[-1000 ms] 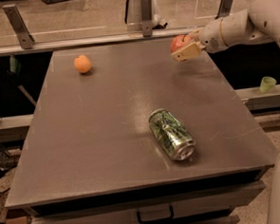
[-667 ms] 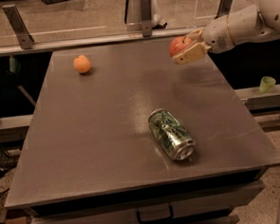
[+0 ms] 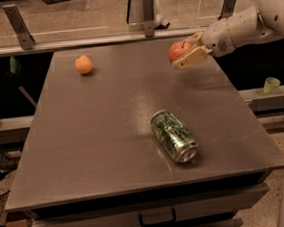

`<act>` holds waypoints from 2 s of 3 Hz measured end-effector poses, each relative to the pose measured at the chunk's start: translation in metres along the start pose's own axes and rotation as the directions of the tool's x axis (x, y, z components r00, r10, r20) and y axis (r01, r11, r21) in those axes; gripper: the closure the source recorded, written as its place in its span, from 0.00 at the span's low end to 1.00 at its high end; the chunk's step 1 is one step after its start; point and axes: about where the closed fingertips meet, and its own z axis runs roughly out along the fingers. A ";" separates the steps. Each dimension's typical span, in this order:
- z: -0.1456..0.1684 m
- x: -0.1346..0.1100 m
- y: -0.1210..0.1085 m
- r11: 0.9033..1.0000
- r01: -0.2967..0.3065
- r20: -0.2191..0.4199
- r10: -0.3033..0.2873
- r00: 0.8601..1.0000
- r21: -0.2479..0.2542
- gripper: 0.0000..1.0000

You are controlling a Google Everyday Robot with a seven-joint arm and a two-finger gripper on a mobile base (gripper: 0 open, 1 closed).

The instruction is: Move apple near green can

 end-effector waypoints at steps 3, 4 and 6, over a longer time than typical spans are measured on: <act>-0.009 0.001 0.076 0.983 0.072 0.041 -0.066 0.997 -0.167 1.00; -0.024 0.009 0.116 0.973 0.089 0.061 -0.078 0.995 -0.211 1.00; -0.033 0.036 0.169 0.930 0.089 0.059 -0.072 0.996 -0.356 1.00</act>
Offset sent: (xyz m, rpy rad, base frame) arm -0.0819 0.0133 -0.0145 0.0246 0.0512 0.2066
